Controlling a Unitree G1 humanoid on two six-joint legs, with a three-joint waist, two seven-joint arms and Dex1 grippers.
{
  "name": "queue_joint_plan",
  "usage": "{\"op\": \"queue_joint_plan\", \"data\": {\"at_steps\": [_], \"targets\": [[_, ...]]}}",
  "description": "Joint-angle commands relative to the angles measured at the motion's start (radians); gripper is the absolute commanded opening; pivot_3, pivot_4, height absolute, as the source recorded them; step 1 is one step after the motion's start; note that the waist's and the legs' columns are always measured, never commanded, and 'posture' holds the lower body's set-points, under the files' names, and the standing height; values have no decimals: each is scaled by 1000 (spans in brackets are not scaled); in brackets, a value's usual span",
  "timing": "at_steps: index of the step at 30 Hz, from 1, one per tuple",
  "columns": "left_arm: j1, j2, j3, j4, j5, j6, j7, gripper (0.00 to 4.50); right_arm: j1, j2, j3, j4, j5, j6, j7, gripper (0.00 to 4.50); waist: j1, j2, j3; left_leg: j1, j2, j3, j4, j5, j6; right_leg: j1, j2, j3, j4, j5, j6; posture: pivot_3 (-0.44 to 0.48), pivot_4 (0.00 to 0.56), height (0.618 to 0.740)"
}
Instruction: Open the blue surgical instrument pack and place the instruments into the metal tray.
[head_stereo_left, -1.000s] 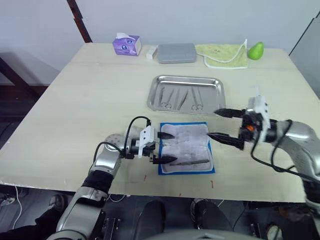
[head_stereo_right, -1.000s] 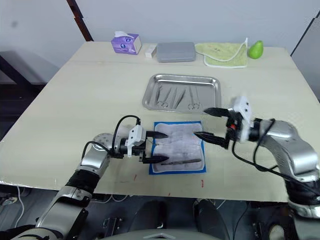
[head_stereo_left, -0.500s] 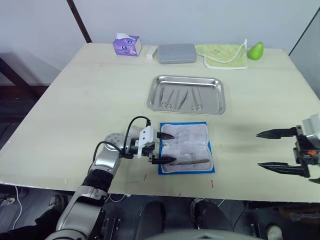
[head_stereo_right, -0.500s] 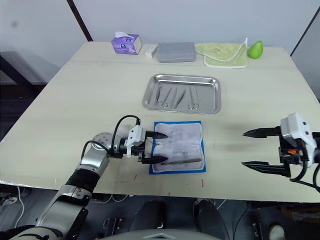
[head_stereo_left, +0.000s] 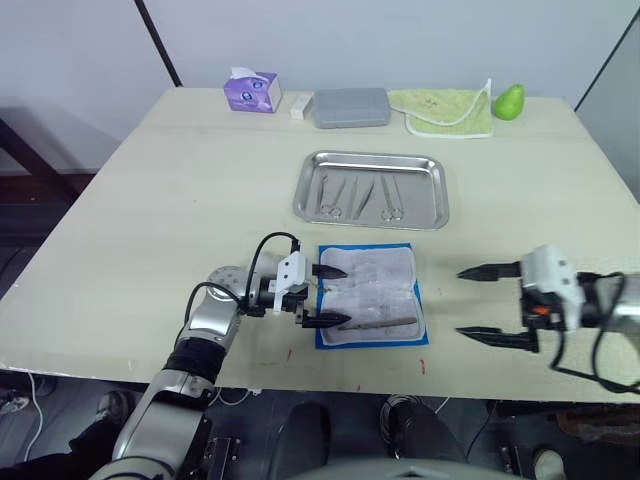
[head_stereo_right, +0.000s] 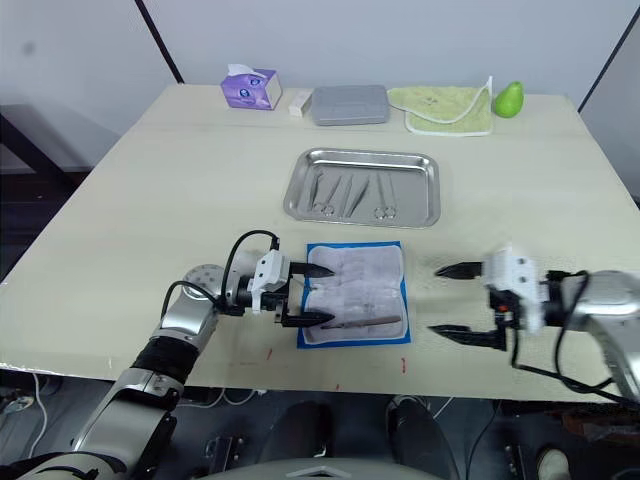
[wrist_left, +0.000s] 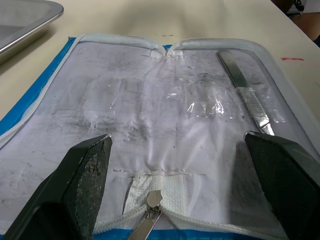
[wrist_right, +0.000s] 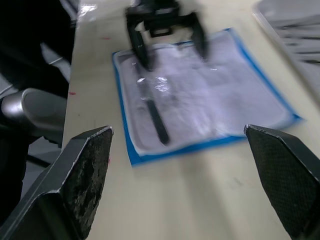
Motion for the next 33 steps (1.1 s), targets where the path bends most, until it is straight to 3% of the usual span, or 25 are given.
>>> {"op": "queue_joint_plan", "data": {"at_steps": [1, 4, 6, 19, 33], "targets": [[21, 7, -14, 28, 21, 19, 7, 4500, -52, 38, 88, 14, -46, -29, -17, 4414, 1, 0, 0, 0, 0, 0, 0, 0, 0, 0, 0, 0, 0, 0, 0, 0, 150, 740], [19, 9, -15, 30, 21, 17, 8, 4500, -78, 65, 151, 47, -79, -45, -14, 3728, 2, 0, 0, -1, 0, 0, 0, 0, 0, 0, 0, 0, 0, 0, 0, 0, 150, 740], [20, 9, -15, 31, 22, 16, 10, 4500, -102, 87, 205, 86, -135, -86, -24, 2939, 2, 0, 0, 0, 0, 0, 0, 0, 0, 0, 0, 0, 0, 0, 0, 0, 150, 740], [27, 5, -18, 22, 23, 19, 17, 4500, -174, 167, 322, 224, -272, -114, -73, 2939, 2, 0, 0, 0, 0, 0, 1, 0, 0, 0, 0, 0, 1, 2, -3, 0, 150, 740], [26, 0, -23, 8, 21, 33, 20, 4500, -158, 192, 399, 281, -359, -93, -98, 2939, 1, -1, -2, 2, 0, 1, 1, 0, 0, 1, 0, 0, 1, 2, -3, 0, 150, 740]]}}
